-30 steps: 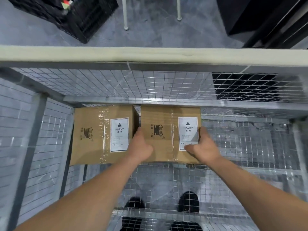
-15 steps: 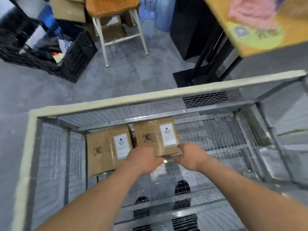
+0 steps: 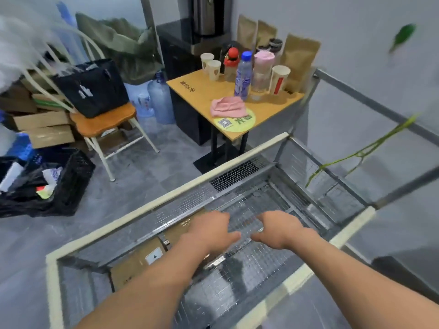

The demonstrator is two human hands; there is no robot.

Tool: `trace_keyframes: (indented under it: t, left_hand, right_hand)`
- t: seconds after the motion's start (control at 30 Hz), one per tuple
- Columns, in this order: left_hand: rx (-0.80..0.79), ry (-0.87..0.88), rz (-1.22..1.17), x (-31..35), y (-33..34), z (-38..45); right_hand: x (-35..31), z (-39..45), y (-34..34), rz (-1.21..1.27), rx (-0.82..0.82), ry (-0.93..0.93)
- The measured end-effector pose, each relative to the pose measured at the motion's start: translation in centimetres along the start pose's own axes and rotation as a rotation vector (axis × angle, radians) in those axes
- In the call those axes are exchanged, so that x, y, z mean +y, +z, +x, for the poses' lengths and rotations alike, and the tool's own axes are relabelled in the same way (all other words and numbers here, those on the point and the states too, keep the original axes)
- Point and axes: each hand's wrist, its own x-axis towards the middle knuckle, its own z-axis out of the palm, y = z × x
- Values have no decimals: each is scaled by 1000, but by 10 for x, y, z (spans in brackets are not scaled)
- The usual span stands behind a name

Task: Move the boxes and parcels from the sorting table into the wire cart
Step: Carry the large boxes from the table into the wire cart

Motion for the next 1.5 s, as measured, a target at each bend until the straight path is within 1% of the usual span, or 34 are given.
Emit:
trace_keyframes:
  t: [0.13,0.27,0.43,0.63,0.9,1.1,1.37,1.5]
  left_hand:
    - [59,80,56,48,-25,-11]
    - [105,149,111,101,-38,-31]
    - [165,252,172,176,-42,-77]
    - [230,377,222,254,-36,-131]
    - [232,563,265,339,-31,-175]
    - [209,762,301,385,-13,-205]
    - [132,968,369,420,18,-240]
    - [82,1066,370,443,36,-266]
  right_hand:
    - [39,-51,-23,11,99,81]
    - [82,-111,-28,70,176,166]
    - [126,-198,-14,139,264,276]
    - [160,-292,3,183,335,380]
    - [192,-400,28,281,438,595]
    - [196,-469,58,335,496,806]
    - [167,-546,102,432,517,1024]
    - [155,-585,119,428,551,1121]
